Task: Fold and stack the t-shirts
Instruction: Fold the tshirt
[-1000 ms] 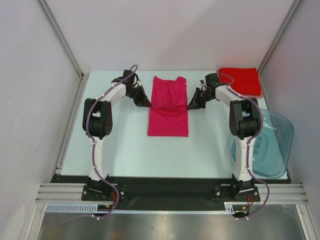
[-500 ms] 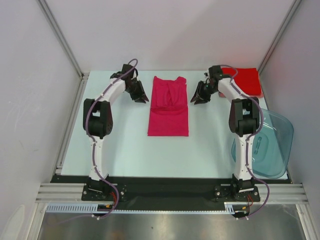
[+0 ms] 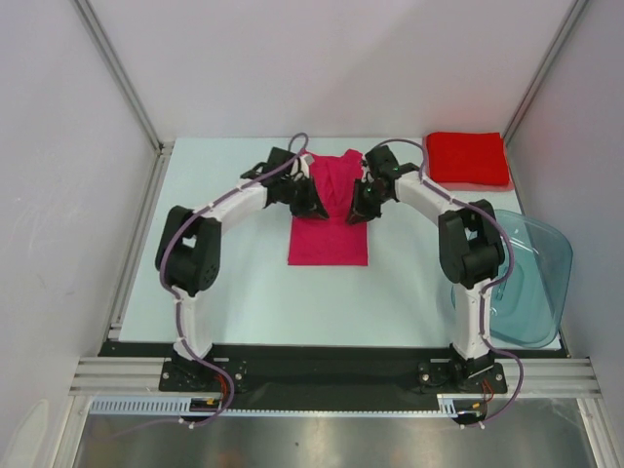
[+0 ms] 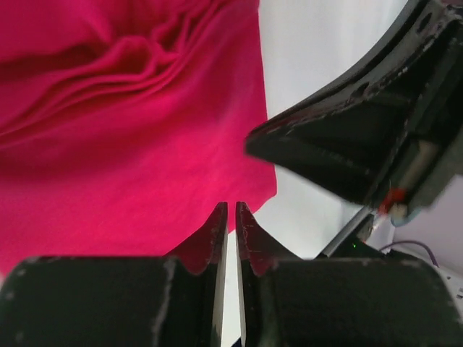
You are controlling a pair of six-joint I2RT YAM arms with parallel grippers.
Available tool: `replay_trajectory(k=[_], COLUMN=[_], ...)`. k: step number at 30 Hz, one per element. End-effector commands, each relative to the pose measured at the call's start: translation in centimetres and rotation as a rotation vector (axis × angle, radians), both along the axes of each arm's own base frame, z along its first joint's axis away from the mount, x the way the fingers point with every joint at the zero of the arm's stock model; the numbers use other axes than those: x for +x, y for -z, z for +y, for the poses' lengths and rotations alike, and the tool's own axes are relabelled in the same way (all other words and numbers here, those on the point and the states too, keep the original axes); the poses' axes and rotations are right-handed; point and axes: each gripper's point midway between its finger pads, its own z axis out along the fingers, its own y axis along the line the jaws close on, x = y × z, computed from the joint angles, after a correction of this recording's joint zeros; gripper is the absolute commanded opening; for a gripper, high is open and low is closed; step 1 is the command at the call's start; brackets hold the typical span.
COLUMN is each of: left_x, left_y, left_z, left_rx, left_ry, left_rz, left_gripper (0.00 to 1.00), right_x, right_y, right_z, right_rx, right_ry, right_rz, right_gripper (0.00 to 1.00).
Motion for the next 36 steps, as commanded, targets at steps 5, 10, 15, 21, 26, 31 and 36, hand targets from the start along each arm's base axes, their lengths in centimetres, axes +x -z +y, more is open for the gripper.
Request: replay_trajectory(k=[5,10,15,21,26,31,36], left_x=[2.1,3.8,6.2,9.5,12.0,11.2,8.3], left_y=[2.7,4.8,4.8,4.8,4.2,0.4,-1.3], left_z=[-2.6,-2.7,-2.5,-0.5,-0.3,0.9,2.9], left_rx=[-0.107,-0.076,-0.069,-0.054,-0.036,0.035,0.099], left_ry=[0.022,0.024,0.013,-0.043,-0.028,0.002,0.024], left_rz=[-0.008,-0.003,-0.049,-0.072,-0.110,-0.207,-0.258], left_gripper=[0.11,0.09,0.09,0.09,0.10,0.18,0.19], right_x=[2.2,0.8,-0.8,-2.2,-2.3,-1.9,-2.1], right_y=[0.0,-0.3,-1.2,-1.4,-1.7,-2.0,-1.7], right_z=[2.3,1.7,-0.5,-1.7,-1.2,-1.0,-0.7], right_rx=[0.111,0.137,0.138,0.126,0.133,0.132,0.140], right_ry=[0.102,0.087,0.110,0.113,0.104,0.091,0.082], right_rz=[-0.025,0.003,0.010,0.017,0.021,0.013,0.021], right_gripper=[0.04,0.03,0.02,0.02,0.02,0.02,0.02])
